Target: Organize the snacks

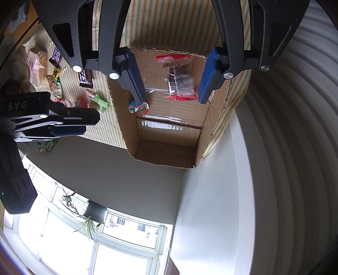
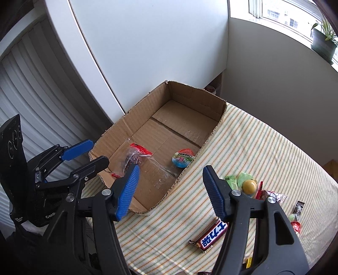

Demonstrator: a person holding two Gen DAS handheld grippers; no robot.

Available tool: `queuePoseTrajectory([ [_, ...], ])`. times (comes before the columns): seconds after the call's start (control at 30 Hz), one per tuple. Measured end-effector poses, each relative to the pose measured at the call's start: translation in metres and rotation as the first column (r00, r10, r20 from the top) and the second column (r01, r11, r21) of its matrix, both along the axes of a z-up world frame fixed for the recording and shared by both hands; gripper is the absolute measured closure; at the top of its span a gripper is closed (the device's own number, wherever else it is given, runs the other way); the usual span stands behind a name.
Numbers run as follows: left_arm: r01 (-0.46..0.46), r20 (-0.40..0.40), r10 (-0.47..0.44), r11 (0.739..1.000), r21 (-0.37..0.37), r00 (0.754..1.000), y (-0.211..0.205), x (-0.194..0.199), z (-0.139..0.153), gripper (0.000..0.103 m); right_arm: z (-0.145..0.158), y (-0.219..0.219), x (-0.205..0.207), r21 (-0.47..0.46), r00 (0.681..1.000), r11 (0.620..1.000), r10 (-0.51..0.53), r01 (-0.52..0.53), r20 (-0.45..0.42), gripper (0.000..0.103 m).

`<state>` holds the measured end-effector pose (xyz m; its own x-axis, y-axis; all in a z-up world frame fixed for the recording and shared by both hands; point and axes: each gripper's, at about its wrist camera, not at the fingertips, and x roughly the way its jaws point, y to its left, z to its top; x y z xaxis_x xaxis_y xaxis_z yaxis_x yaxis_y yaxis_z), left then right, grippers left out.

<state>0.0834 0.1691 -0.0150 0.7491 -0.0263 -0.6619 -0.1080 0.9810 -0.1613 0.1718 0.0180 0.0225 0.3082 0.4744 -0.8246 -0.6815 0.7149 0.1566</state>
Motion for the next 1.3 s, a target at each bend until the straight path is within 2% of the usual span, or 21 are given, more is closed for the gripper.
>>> queuePoseTrajectory([
  [0.37,0.075,0.025,-0.075,0.997,0.005,0.997,-0.038,-0.014,0.011,0.052,0.018,-0.080,-0.018,0.011,0.993,0.994,-0.111,0.111,0.024,0.038],
  [0.5,0.112,0.024,-0.112,0.994,0.002,0.993,-0.054,-0.015,0.009,0.052,0.013,-0.109,-0.032,-0.010,0.984,0.985,-0.173,0.173,0.037,0.038],
  [0.63,0.149,0.016,-0.149,0.989,0.000,0.989,-0.071,-0.016,0.007,0.052,0.001,-0.135,-0.043,-0.019,0.974,0.974,-0.225,0.225,0.012,0.038],
  [0.83,0.203,0.006,-0.203,0.979,-0.005,0.979,-0.094,-0.018,0.002,0.052,-0.021,-0.175,-0.059,-0.007,0.946,0.949,-0.314,0.314,-0.080,0.038],
  [1.1,0.296,-0.028,-0.295,0.955,0.002,0.955,-0.127,-0.016,-0.011,0.052,-0.059,-0.177,-0.088,-0.019,0.938,0.956,-0.292,0.293,-0.188,0.038],
  [1.2,0.316,-0.042,-0.316,0.949,-0.006,0.948,-0.136,-0.013,-0.016,0.052,-0.076,-0.175,-0.089,-0.029,0.922,0.953,-0.299,0.302,-0.246,0.049],
  [1.3,0.330,-0.057,-0.330,0.944,-0.014,0.942,-0.143,-0.008,-0.021,0.052,-0.089,-0.174,-0.088,-0.031,0.907,0.947,-0.316,0.321,-0.279,0.050],
])
